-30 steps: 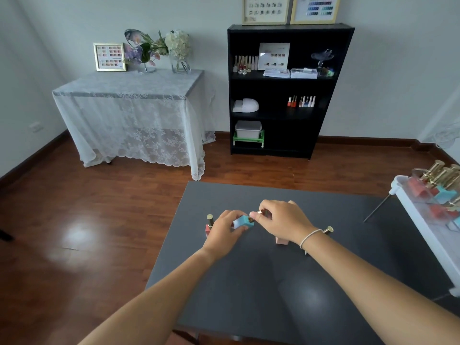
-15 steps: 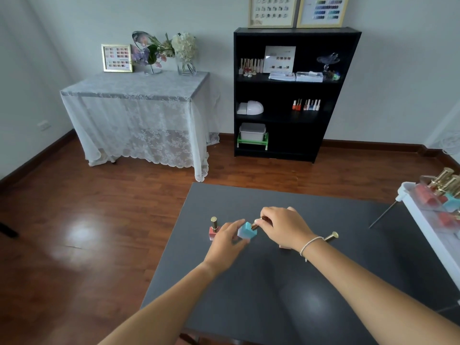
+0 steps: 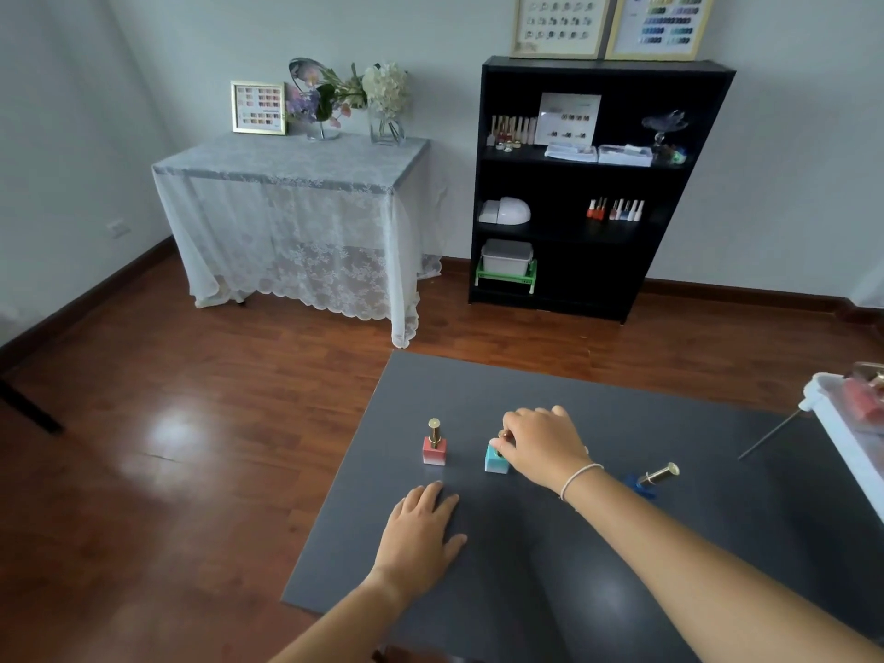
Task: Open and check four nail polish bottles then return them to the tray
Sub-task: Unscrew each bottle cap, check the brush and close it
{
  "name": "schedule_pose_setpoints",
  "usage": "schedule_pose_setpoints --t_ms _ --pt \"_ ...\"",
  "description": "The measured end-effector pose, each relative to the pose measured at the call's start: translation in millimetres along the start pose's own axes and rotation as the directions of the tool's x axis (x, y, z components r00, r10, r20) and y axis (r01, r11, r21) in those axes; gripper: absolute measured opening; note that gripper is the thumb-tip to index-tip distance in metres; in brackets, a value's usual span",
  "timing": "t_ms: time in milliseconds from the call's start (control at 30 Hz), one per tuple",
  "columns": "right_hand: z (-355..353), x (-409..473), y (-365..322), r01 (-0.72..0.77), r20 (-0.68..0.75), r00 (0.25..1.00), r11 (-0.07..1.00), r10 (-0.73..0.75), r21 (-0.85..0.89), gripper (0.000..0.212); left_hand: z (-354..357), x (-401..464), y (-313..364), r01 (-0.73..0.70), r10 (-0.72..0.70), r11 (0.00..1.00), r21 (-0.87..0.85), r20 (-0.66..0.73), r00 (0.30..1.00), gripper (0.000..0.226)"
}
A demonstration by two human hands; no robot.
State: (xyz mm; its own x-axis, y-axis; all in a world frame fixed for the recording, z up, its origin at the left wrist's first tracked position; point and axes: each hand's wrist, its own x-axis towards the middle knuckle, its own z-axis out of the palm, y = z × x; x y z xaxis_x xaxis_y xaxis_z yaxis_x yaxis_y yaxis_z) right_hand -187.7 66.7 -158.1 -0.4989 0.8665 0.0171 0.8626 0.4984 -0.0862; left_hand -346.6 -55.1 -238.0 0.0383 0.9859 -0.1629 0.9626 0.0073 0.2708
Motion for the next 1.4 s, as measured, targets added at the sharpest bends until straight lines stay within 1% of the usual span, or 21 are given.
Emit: schedule_pose_setpoints --t_ms 167,300,400,500,600,733,833,867,967,1000,1133,1300,1400 --pt "1 -2 -4 -0.03 0.017 0.999 0.999 0.03 0.036 0.035 0 3 0 0.006 -0.006 1.0 -0.009 0.001 1.0 0.053" --pt "-6 -7 2 -0.059 -0.017 0.998 0.992 0.061 0.114 0.04 -2 8 7 -0.017 0.013 0.998 -0.063 -0.05 0.999 0.047" --pt "-17 -15 16 -0.088 -0.067 0.992 0.976 0.103 0.197 0.039 -3 15 23 -0.089 0.078 0.982 -0.169 -0.072 0.994 0.043" --pt "-29 -27 35 -0.122 -0.105 0.983 0.958 0.153 0.261 0.035 -5 29 49 -0.125 0.121 0.932 -0.341 -0.032 0.992 0.042" --pt "-37 -42 54 -0.151 -0.108 0.976 0.942 0.19 0.299 0.029 -5 45 74 -0.106 0.134 0.883 -0.457 0.029 0.991 0.045" --pt "-41 -61 75 -0.18 -0.112 0.966 0.921 0.231 0.345 0.021 -2 66 98 -0.032 0.081 0.862 -0.506 0.076 0.994 0.053" --pt "-42 -74 87 -0.188 -0.111 0.964 0.914 0.242 0.36 0.019 0 79 110 -0.014 0.064 0.843 -0.538 0.073 0.995 0.05" --pt "-43 -77 90 -0.186 -0.113 0.964 0.914 0.241 0.361 0.02 2 83 114 -0.022 0.067 0.835 -0.55 0.061 0.996 0.045" --pt "-42 -84 98 -0.18 -0.112 0.966 0.918 0.232 0.354 0.02 4 89 123 -0.044 0.068 0.825 -0.563 0.021 0.997 0.012" --pt "-42 -85 100 -0.179 -0.103 0.968 0.921 0.227 0.346 0.021 5 91 125 -0.04 0.057 0.817 -0.575 0.012 0.998 0.008" --pt "-39 -87 103 -0.158 -0.054 0.981 0.926 0.188 0.344 0.023 6 93 131 -0.016 0.01 0.789 -0.614 -0.014 1.0 0.016" --pt "-32 -79 103 -0.093 -0.009 0.995 0.948 0.1 0.306 0.034 4 90 131 -0.037 0.007 0.735 -0.677 -0.047 0.999 0.008" --pt "-28 -73 103 -0.062 -0.013 0.998 0.954 0.069 0.295 0.036 -1 87 131 -0.034 -0.014 0.695 -0.718 -0.061 0.998 0.01"
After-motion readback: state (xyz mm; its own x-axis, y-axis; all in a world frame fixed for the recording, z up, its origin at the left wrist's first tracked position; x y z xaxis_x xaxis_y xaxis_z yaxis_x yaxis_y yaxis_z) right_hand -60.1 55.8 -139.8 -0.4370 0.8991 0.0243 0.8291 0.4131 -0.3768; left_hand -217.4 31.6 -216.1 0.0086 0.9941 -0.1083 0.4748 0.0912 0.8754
